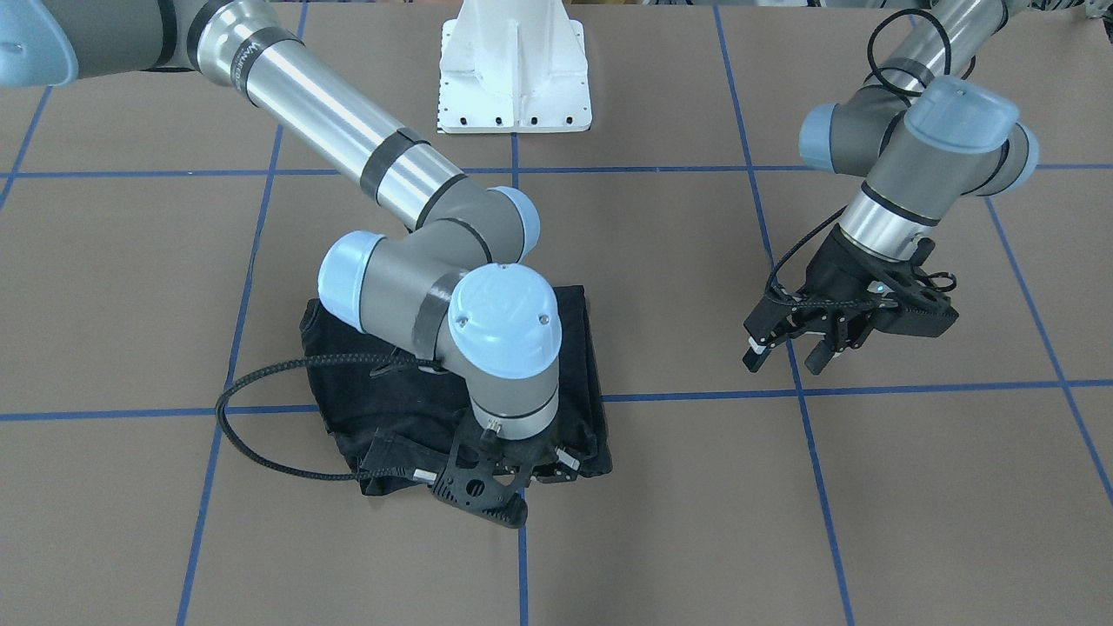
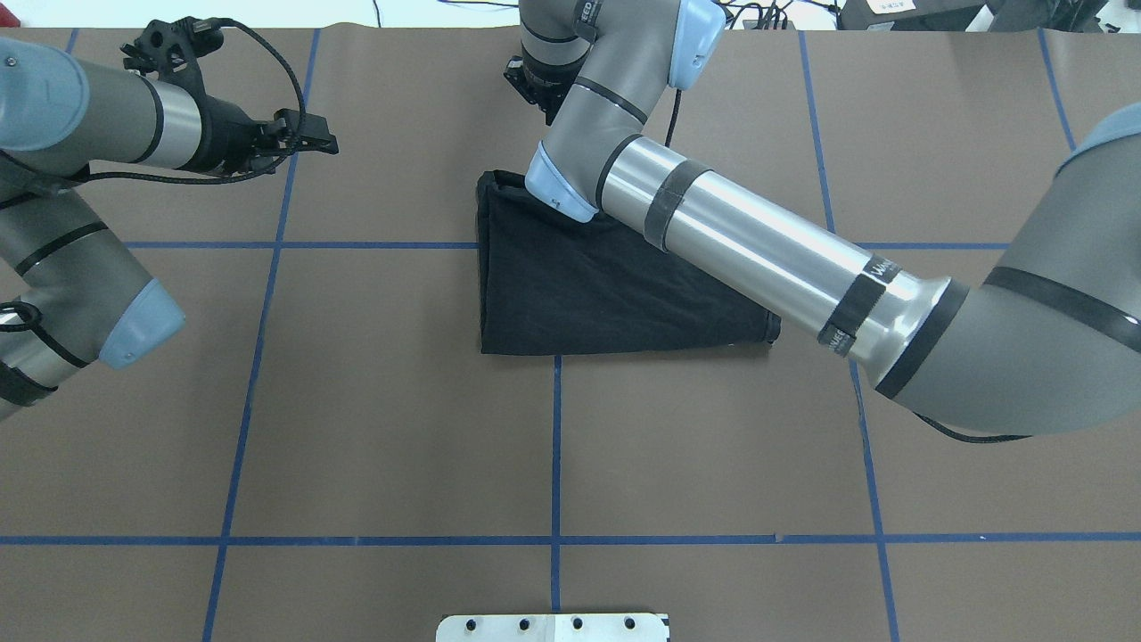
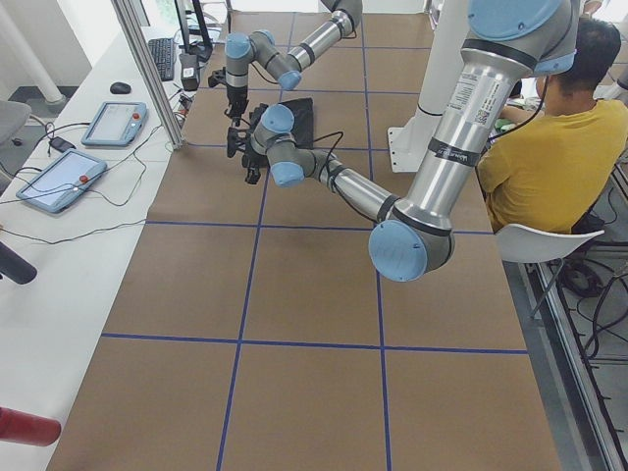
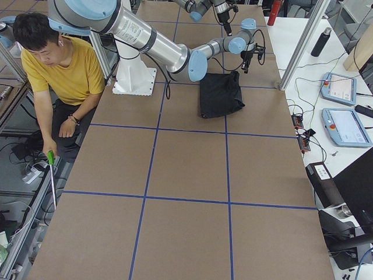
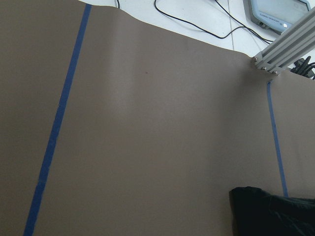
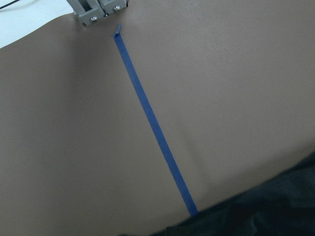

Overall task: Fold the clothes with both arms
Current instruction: 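Press and smooth the folded shirt's far edge with the right gripper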

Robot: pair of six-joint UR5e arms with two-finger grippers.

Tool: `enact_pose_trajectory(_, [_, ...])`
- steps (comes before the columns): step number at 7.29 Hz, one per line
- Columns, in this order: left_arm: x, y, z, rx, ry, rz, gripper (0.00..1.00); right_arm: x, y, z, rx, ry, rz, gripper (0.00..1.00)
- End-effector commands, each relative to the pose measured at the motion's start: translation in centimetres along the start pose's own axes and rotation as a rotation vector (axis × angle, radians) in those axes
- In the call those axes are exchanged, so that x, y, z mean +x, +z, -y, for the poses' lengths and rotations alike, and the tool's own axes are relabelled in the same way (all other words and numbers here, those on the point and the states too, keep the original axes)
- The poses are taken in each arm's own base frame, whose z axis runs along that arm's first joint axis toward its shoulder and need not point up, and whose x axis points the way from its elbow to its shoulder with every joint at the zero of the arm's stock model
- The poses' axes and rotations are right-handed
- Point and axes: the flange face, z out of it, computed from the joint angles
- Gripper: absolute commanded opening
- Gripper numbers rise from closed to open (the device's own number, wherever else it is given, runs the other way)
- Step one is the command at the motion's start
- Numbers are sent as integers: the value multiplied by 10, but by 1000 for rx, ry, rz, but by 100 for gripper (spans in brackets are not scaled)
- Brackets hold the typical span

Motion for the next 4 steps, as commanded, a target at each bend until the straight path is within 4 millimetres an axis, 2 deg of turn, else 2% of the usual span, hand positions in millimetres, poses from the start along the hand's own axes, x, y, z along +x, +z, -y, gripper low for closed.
enact_pose_trajectory(1, [-2, 1, 0, -3, -1, 2, 100, 44, 15, -87, -19, -75, -35, 0])
enact_pose_trajectory(2, [-4, 0, -1, -6, -2, 4, 100, 51, 41, -118, 5, -114, -62, 0])
enact_pose_trajectory(3, [-4, 0, -1, -4, -1, 4, 100, 49, 45, -123, 9, -124, -67, 0])
enact_pose_trajectory(4, [-4, 0, -1, -4, -3, 3, 100, 54, 53, -101, 31, -134, -94, 0])
